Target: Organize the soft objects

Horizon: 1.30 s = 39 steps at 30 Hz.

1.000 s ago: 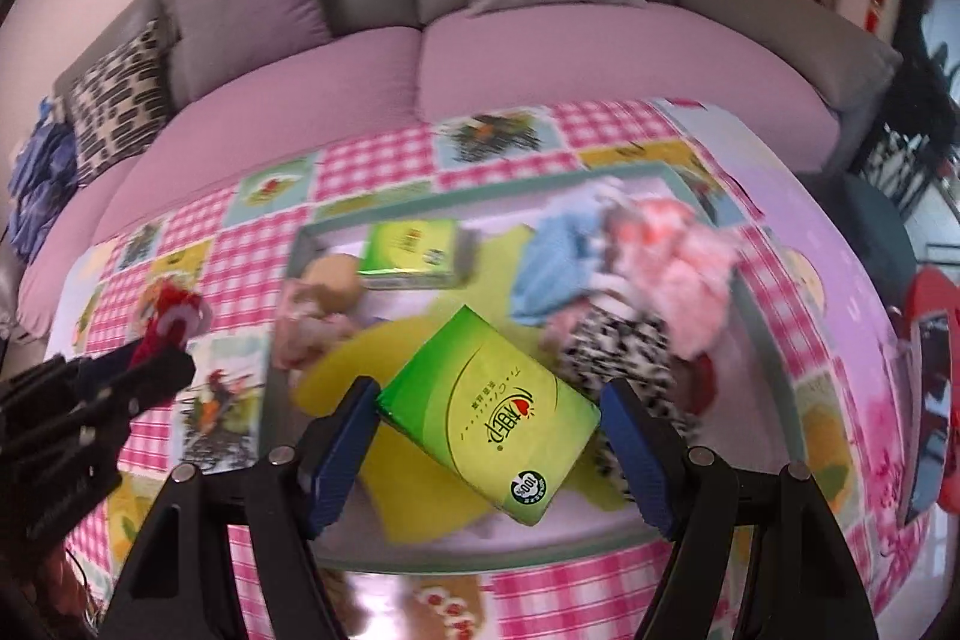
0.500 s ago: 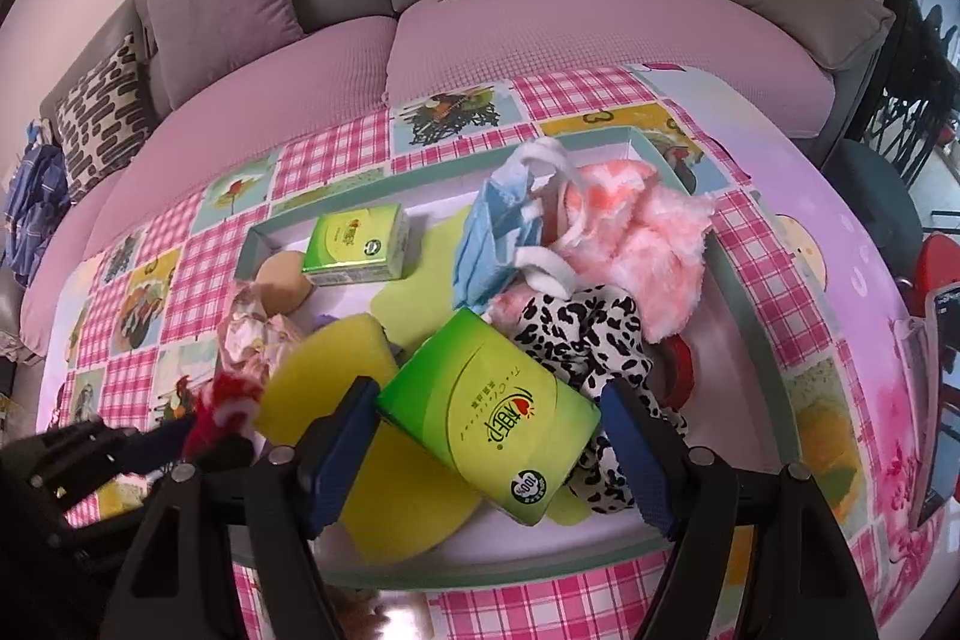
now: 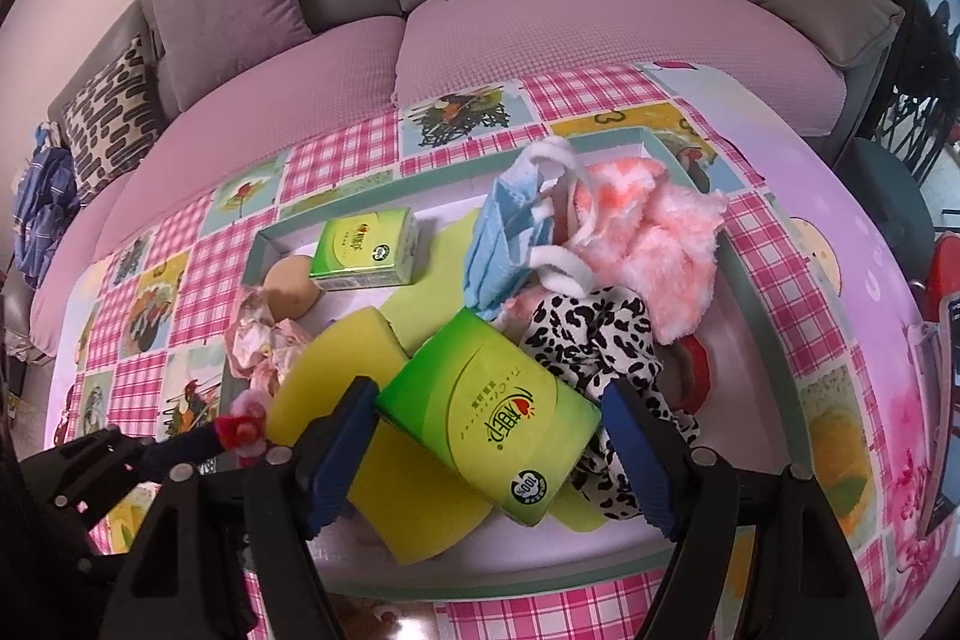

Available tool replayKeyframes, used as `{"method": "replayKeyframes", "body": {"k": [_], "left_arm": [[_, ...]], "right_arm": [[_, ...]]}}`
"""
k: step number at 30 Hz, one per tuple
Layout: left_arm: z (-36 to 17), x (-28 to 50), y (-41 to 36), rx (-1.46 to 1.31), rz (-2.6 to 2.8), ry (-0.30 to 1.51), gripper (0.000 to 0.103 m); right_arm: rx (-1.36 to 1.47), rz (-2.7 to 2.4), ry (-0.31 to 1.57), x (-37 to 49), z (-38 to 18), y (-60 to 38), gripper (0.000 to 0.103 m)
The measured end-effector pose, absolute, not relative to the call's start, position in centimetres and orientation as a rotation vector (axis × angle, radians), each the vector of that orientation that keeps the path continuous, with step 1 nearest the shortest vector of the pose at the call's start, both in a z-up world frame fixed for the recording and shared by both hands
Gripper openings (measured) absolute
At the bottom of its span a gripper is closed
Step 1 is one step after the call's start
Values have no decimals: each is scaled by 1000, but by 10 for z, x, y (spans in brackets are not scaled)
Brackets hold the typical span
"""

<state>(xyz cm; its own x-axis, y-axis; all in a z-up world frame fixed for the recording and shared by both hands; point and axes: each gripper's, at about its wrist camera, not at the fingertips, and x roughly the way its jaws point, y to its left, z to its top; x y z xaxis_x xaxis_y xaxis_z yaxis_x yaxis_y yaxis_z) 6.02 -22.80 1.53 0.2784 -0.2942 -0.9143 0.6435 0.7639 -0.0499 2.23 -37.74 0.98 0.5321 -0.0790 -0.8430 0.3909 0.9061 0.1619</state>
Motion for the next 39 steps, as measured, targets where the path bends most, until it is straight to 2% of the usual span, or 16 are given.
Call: {"method": "replayKeyframes", "body": {"k": [8,14,17,18,19,23,28,39], "left_arm": [[29,59,-216,322,-622,1101,48],[41,64,-192,237,-523,1075,55],[40,69,-176,174,-454,1073,64],[40,70,-171,164,-436,1071,70],[38,71,-164,154,-412,1067,72],[30,73,-141,114,-330,1073,73],[20,68,-112,75,-251,1076,85],[11,45,-93,81,-222,1079,94]], "right_arm": [[333,-266,966,17,18,-374,82],[313,-257,973,14,19,-371,88],[299,-259,984,13,17,-369,96],[293,-260,986,12,17,-369,98],[288,-261,985,12,17,-368,101],[267,-258,981,8,20,-363,102],[240,-245,988,5,20,-353,103],[203,-235,1005,-10,18,-329,103]]}}
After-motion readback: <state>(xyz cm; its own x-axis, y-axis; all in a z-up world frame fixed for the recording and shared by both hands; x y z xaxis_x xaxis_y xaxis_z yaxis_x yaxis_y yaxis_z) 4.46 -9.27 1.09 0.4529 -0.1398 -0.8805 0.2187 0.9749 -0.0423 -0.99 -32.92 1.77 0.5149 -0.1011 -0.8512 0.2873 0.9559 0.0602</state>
